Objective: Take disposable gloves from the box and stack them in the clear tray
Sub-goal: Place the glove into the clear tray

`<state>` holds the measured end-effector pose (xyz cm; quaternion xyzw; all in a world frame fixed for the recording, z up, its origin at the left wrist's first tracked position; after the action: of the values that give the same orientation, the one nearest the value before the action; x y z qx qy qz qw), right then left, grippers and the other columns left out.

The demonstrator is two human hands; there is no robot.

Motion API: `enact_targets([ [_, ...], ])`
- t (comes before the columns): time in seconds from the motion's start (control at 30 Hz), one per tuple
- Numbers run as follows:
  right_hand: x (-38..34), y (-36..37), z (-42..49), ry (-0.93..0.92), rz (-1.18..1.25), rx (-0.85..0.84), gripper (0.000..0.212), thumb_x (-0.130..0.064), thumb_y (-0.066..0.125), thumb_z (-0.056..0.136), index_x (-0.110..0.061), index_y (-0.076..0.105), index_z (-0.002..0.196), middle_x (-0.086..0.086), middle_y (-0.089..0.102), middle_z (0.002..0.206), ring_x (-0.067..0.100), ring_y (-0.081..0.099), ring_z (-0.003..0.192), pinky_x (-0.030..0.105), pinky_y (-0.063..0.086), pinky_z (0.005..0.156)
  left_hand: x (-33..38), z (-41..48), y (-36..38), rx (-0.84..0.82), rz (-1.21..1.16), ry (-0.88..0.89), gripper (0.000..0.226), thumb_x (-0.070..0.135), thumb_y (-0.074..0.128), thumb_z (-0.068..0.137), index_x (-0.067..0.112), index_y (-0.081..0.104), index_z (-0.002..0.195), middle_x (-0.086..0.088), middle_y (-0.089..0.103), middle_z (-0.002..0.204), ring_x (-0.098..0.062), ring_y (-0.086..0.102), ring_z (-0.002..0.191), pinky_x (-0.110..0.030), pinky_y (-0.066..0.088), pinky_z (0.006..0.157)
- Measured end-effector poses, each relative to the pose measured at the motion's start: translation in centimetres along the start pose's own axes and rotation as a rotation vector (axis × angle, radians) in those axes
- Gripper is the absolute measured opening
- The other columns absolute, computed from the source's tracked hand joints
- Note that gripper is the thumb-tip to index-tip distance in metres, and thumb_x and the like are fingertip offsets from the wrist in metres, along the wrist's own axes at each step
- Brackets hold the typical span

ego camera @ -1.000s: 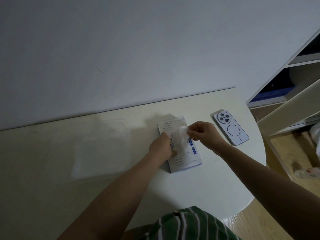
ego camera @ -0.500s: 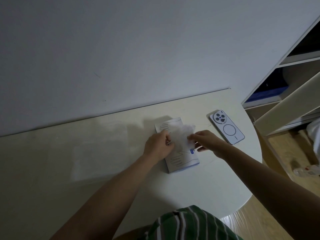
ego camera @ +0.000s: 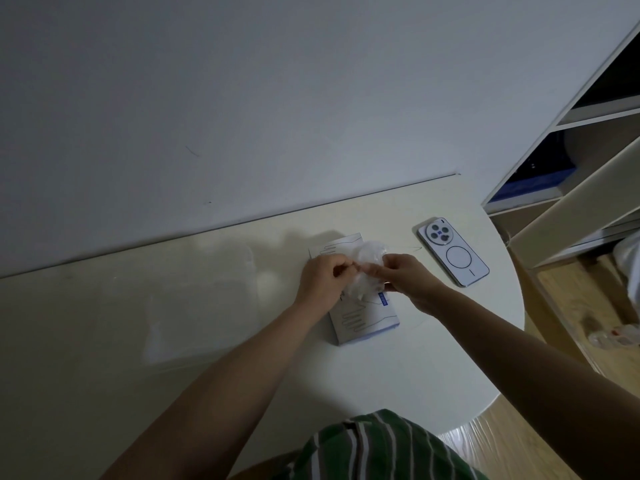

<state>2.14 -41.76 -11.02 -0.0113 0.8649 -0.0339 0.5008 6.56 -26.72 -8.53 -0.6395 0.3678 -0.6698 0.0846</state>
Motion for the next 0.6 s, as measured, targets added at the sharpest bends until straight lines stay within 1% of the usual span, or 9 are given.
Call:
enact_targets([
  [0.03,0.1,-0.2,0.0,-0.002,-0.008,0.018,0.033,-0.022,0.074,0.085,-0.009,0.047,0.069,0.009,0.060,0.073,0.023,0.063,0.076,0.040,0.056,0.079,-0.5,0.1,-0.4,0.024,-0.039,-0.052,0.016,0.021,0.062,0.090,0.013,0.070,0.079,-0.002,0.068,0.071,-0.020,0.062,0.068,-0.027,0.049,0.066],
  [0.1,0.3,-1.0,-0.1,-0.001,-0.071,0.079,0.034,-0.017,0.074,0.084,-0.011,0.044,0.068,0.009,0.054,0.072,0.024,0.057,0.076,0.036,0.054,0.072,-2.0,0.2,-1.3,0.082,-0.169,-0.196,0.023,0.017,0.050,0.095,0.011,0.062,0.076,-0.010,0.068,0.076,-0.033,0.064,0.075,-0.040,0.055,0.072],
  [0.17,0.2,-1.7,-0.4,-0.035,-0.199,0.175,0.027,-0.014,0.076,0.081,-0.008,0.049,0.077,0.007,0.053,0.076,0.021,0.052,0.074,0.029,0.049,0.067,-3.1,0.1,-1.8,0.137,-0.292,-0.297,0.028,0.012,0.041,0.096,0.009,0.056,0.072,-0.015,0.068,0.079,-0.039,0.064,0.077,-0.050,0.056,0.073],
  [0.23,-1.0,-2.0,-1.0,-0.176,-0.341,0.334,0.027,-0.012,0.076,0.078,-0.010,0.052,0.090,0.003,0.053,0.083,0.014,0.049,0.072,0.024,0.046,0.066,-3.2,0.1,-1.8,0.142,-0.370,-0.332,0.031,0.009,0.037,0.095,0.006,0.054,0.070,-0.016,0.069,0.077,-0.038,0.063,0.069,-0.049,0.055,0.070],
  [0.3,-3.4,-1.1,-2.1,-0.433,-0.422,0.424,0.027,-0.005,0.074,0.077,-0.014,0.053,0.093,-0.001,0.052,0.086,0.008,0.048,0.070,0.016,0.043,0.063,-2.9,0.1,-1.3,0.116,-0.429,-0.343,0.032,0.009,0.035,0.096,0.005,0.053,0.071,-0.013,0.069,0.073,-0.031,0.060,0.060,-0.047,0.053,0.067],
  [0.37,-5.0,1.2,-2.7,-0.649,-0.504,0.330,0.020,0.002,0.069,0.078,-0.013,0.060,0.087,-0.002,0.054,0.089,0.005,0.050,0.071,0.014,0.044,0.064,-2.9,0.0,-0.9,0.102,-0.480,-0.369,0.031,0.011,0.035,0.099,0.006,0.053,0.074,-0.007,0.067,0.069,-0.025,0.057,0.059,-0.042,0.052,0.065],
  [0.4,-5.2,2.4,-2.7,-0.693,-0.585,0.259,0.016,0.002,0.068,0.080,-0.013,0.066,0.087,-0.003,0.056,0.091,0.003,0.051,0.072,0.013,0.044,0.066,-2.9,-0.1,-0.7,0.101,-0.500,-0.385,0.030,0.013,0.036,0.100,0.008,0.053,0.076,-0.004,0.064,0.068,-0.021,0.056,0.060,-0.037,0.050,0.063],
  [0.5,-3.7,4.4,-1.6,-0.640,-0.814,0.129,0.019,-0.004,0.062,0.088,-0.013,0.072,0.102,-0.001,0.064,0.101,0.003,0.055,0.077,0.015,0.047,0.073,-3.0,0.0,-0.9,0.101,-0.494,-0.400,0.030,0.019,0.036,0.102,0.015,0.048,0.074,0.001,0.051,0.067,-0.012,0.046,0.060,-0.022,0.040,0.055],
  [0.6,-2.0,5.3,-0.7,-0.531,-0.879,0.036,0.019,-0.014,0.055,0.095,-0.010,0.072,0.103,0.004,0.069,0.100,0.016,0.062,0.082,0.028,0.053,0.076,-2.5,-0.1,-1.3,0.087,-0.571,-0.389,0.027,0.022,0.037,0.102,0.014,0.047,0.079,-0.001,0.046,0.070,-0.012,0.043,0.058,-0.019,0.040,0.047],
])
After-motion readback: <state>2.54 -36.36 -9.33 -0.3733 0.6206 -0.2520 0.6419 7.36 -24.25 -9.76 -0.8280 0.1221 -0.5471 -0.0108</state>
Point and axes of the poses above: each hand's wrist, its own z-axis towards the middle knuckle, its own y-axis out of the palm, x = y × z, the point moved 7 cm from there along z, towards the middle knuckle
